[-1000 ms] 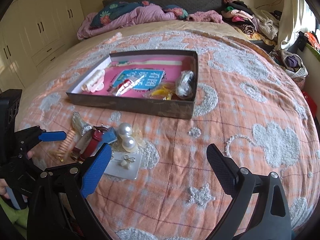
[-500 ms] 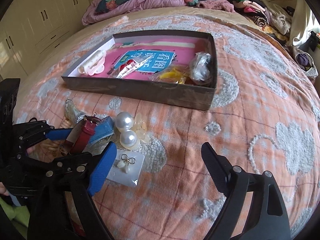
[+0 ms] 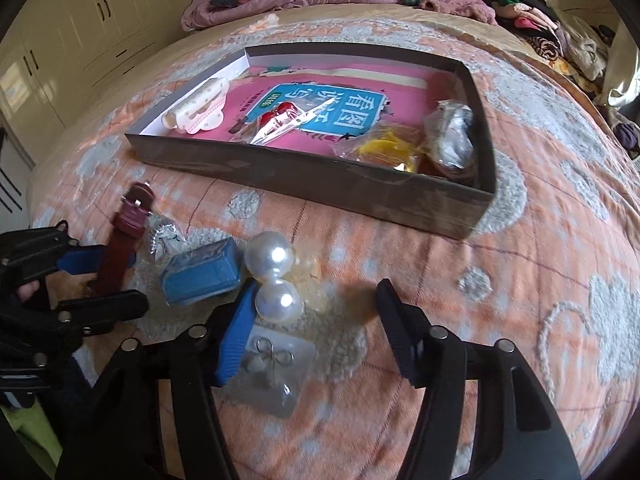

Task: Organize jewelry
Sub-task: 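Grasp the pearl earrings with the right gripper while the left grasps the sunglasses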

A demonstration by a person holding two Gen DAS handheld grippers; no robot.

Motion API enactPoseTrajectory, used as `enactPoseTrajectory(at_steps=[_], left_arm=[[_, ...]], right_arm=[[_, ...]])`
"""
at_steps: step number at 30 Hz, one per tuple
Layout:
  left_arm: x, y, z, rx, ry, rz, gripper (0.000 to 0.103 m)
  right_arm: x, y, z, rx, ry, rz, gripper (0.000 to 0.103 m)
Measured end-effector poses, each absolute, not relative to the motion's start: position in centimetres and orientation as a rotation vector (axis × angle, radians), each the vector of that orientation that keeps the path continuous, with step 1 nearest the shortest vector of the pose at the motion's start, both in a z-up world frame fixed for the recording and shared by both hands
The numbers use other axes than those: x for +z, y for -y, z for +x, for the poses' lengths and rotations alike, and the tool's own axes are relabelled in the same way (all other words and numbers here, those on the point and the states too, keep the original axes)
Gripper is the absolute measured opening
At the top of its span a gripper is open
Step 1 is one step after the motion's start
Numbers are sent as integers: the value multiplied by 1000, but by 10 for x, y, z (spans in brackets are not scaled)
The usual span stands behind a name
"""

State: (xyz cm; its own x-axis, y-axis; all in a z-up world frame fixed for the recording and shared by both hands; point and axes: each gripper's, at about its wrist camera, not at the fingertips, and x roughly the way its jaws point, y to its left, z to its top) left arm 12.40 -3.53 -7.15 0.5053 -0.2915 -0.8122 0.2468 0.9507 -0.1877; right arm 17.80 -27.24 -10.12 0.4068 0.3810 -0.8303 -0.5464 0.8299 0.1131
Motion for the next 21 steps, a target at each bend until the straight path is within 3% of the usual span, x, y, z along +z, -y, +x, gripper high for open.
enactPoseTrajectory(at_steps=[3,4,21], left_arm=[[-68,33,124,-319,-980,-57,34],[-67,33,124,-318,-979,-58,34],[-43,27,119,-291,-912,-52,34]], right_arm=[[-101,267,179,613,-983,-184,41],[-100,266,178,631,-981,-175,29],[-51,319,157,515,-834,-69,29]])
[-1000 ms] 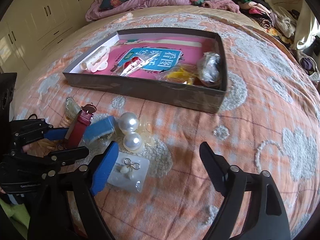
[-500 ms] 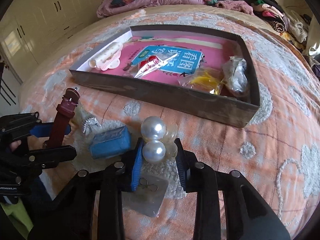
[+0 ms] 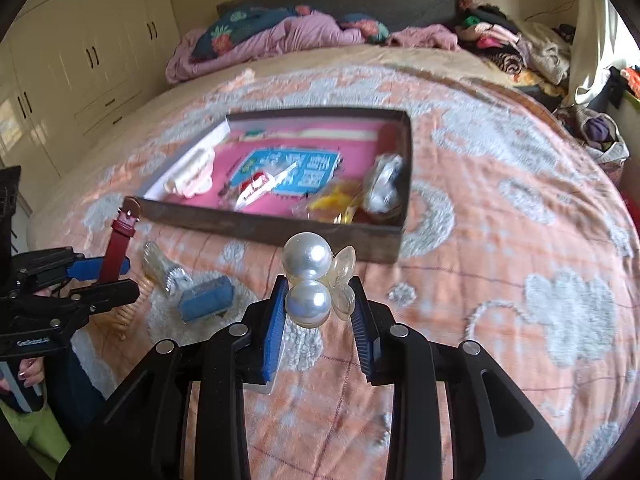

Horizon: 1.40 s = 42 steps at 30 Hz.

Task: Organize jewelry
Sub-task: 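Grasp the pearl earrings with the right gripper while the left grasps the sunglasses, then carry the sunglasses and pearl earrings into the box and open both grippers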

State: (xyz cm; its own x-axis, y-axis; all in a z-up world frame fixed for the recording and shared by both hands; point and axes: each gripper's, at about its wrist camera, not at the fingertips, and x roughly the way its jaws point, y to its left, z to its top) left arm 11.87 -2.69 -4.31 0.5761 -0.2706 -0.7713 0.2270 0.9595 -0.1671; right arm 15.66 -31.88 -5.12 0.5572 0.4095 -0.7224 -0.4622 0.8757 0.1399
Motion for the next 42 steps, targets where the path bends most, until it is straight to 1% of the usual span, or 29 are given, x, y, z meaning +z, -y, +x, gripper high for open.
enactPoseTrajectory(at_steps=[6,24,42], left_arm=[[-31,21,119,-271,-881,-62,34],[8,3,123,-218,-778,-68,34],[28,-7,142,-188,-724,-89,34]], right_arm=[[-30,325,148,518,-778,-53,29],[8,317,135,547,-687,-64,29],[33,303,146,550,-632,-67,29]])
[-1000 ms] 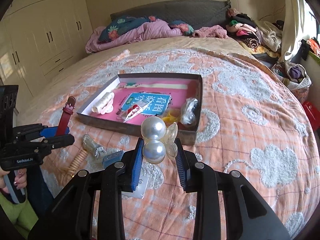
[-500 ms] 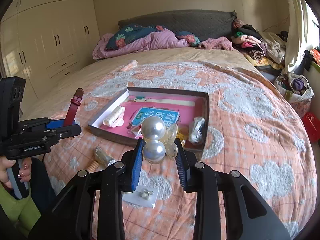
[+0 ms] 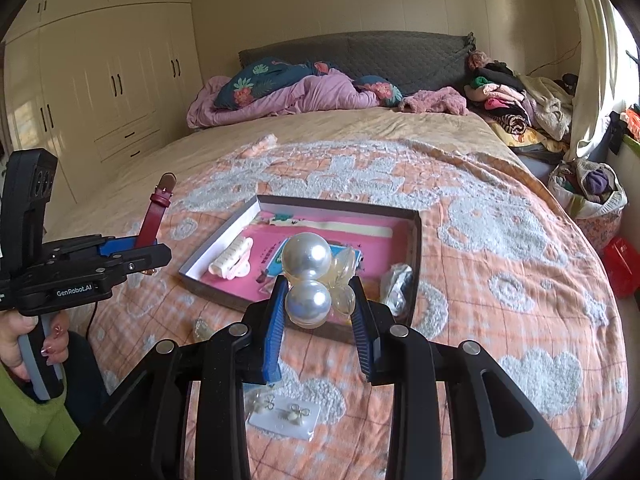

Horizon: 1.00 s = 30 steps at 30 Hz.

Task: Organize jewelry
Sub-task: 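Carry the sunglasses and pearl earrings into the box and open both grippers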

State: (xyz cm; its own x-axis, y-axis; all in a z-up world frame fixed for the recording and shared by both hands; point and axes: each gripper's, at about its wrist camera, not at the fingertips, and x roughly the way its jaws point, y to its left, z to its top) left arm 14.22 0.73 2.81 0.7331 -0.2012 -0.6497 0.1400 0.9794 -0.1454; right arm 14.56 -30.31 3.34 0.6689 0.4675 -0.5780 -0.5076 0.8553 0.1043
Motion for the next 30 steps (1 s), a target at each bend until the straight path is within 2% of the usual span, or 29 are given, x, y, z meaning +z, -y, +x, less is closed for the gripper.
enactPoseTrajectory(at_steps=[13,30], left_arm=[[33,-1,169,-200,-718,-86,34],[5,5,211,-217,-768,-92,34]], right_arm=[[46,304,169,513,-610,-43,29],[26,297,209,460,-666,-29,29]])
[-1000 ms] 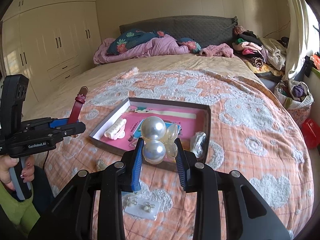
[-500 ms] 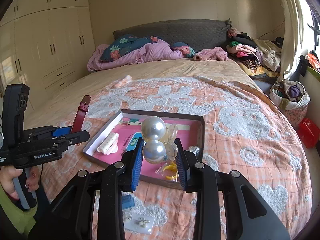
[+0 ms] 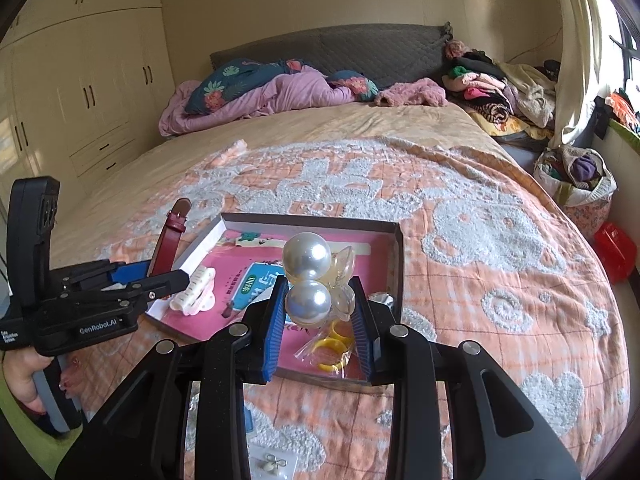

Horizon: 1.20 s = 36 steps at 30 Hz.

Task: Organize jewelry
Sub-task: 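Carry the sunglasses and pearl earrings into the box and open both grippers, then withdraw both grippers from the box back over the remaining jewelry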

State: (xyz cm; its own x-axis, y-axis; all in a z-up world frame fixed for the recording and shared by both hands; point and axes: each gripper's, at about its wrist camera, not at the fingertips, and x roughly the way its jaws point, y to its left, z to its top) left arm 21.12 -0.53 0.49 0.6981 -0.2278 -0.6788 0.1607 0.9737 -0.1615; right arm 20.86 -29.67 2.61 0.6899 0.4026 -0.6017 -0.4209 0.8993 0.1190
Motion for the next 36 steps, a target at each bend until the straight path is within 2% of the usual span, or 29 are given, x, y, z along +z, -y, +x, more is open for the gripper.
enactPoseTrajectory(at_steps=[22,25,28,32,34,36], left_arm=[[-38,6,238,-232,-856,-100,35],[-39,6,239,-237,-853,-96,37],[-39,4,240,-235,-851,-97,45],[-38,3,239,-232,-850,-101,46],[-36,2,238,-231,-845,-106,50],[-34,1,238,-230,-840,-108,53]], right_arm=[[-27,270,249,449,-786,-78,29],[-34,268,253,448,-801,-83,29],[-41,266,257,443,-815,-84,29],[-48,264,262,442,-835,-86,30],[-52,263,264,441,-849,-80,30],[-52,263,264,445,-853,-71,38]])
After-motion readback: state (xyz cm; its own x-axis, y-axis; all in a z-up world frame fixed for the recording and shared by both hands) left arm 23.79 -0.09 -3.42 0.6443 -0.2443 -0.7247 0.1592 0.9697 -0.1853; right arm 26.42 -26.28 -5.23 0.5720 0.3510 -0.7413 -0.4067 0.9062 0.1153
